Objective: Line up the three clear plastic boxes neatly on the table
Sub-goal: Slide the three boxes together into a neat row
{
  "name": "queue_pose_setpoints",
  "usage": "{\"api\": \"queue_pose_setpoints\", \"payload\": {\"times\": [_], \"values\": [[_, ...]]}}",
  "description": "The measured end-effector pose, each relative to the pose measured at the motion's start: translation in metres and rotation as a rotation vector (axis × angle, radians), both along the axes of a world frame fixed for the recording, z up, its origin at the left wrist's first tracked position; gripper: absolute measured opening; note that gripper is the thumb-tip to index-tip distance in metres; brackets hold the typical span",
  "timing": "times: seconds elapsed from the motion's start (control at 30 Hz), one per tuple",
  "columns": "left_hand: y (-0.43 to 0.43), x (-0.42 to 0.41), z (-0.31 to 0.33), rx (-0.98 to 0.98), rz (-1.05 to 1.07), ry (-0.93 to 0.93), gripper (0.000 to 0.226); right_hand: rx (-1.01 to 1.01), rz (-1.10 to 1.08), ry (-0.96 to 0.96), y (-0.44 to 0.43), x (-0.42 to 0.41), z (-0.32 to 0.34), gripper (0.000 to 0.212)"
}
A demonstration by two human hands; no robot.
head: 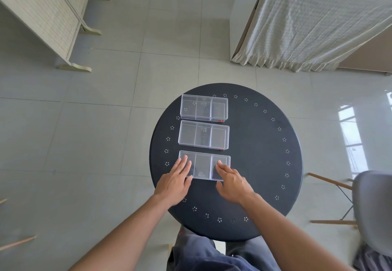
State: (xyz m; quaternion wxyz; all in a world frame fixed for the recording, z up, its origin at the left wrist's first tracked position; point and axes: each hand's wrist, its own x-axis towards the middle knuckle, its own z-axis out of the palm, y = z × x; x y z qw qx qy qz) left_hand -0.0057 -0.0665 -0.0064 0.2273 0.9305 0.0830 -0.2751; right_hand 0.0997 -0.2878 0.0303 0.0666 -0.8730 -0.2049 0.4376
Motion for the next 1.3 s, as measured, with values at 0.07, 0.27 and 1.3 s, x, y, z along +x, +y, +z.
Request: {"api": "queue_pose_setpoints", "payload": {"times": [0.07, 0.27, 1.3], "values": [[0.003, 0.008, 0.001, 0.005, 0.009, 0.022, 0.064, -0.002, -0.002, 0.002, 0.005, 0.007, 0.000, 0.073], [0.012, 0.031, 0.003, -0.008, 0.040, 0.080, 0.063, -0.005, -0.012, -0.001, 0.017, 0.024, 0.000, 0.072], [0.071, 0.131, 0.021, -0.622, 1.128, -0.085, 0.062, 0.286, -0.947, 0.080, 0.045, 0.121, -0.007, 0.070]]}}
